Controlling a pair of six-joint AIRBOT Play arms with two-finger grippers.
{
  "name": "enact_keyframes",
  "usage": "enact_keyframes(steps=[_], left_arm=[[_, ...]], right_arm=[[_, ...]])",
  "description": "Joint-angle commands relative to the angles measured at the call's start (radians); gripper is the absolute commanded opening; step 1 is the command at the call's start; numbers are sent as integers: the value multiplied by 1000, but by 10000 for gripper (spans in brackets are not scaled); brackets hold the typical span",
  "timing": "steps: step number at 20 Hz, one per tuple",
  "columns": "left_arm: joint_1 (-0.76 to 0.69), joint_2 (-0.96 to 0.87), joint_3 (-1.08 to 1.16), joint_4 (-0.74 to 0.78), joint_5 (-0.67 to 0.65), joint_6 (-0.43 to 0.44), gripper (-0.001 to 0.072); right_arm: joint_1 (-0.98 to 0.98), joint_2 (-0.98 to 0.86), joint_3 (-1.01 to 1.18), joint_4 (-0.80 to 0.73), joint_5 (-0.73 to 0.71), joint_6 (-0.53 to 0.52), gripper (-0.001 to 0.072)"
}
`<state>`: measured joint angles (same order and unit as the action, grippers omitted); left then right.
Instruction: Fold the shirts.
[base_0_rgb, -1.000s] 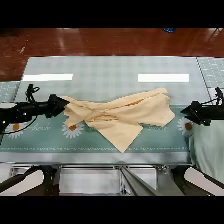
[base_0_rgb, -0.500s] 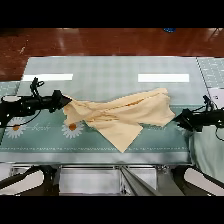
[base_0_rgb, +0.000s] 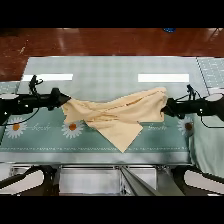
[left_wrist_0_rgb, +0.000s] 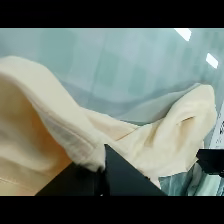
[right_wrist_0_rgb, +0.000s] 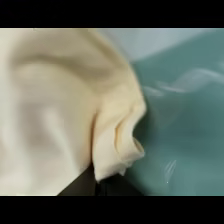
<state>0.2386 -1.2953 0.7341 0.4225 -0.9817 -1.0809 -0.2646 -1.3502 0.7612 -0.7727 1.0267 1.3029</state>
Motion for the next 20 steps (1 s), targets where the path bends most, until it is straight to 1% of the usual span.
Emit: enact_keyframes(steps=[1, 3, 6, 9, 10, 11, 13, 14, 16, 18, 20], left_arm=[[53, 17, 123, -13, -138, -5, 20], [79, 68, 261, -80, -155, -15, 20], [100, 137, 518, -212, -152, -15, 20], [116, 183, 787, -223, -145, -21, 20], [129, 195, 873, -220, -146, -51, 20], [149, 208, 946, -220, -146, -77, 20], [196, 252, 1061, -220, -146, -111, 20], [223, 284, 1090, -220, -146, -117, 20], [290, 374, 1103, -186, -145, -121, 20], [373, 475, 1103, -91, -145, -135, 20], [446, 565, 1103, 42, -143, -143, 20]], right_arm=[[87, 23, 172, 0, 45, -15, 27], [79, 69, 393, -46, 67, 46, 27], [62, 109, 801, -103, 104, 98, 27], [60, 144, 1129, -194, 132, 161, 27], [60, 162, 1209, -212, 150, 168, 27], [60, 190, 1256, -223, 157, 168, 27], [60, 277, 1284, -272, 150, 168, 27], [60, 328, 1284, -319, 158, 169, 27], [60, 423, 1283, -401, 219, 179, 27], [60, 498, 1281, -449, 317, 179, 28], [60, 578, 1223, -488, 381, 195, 28]])
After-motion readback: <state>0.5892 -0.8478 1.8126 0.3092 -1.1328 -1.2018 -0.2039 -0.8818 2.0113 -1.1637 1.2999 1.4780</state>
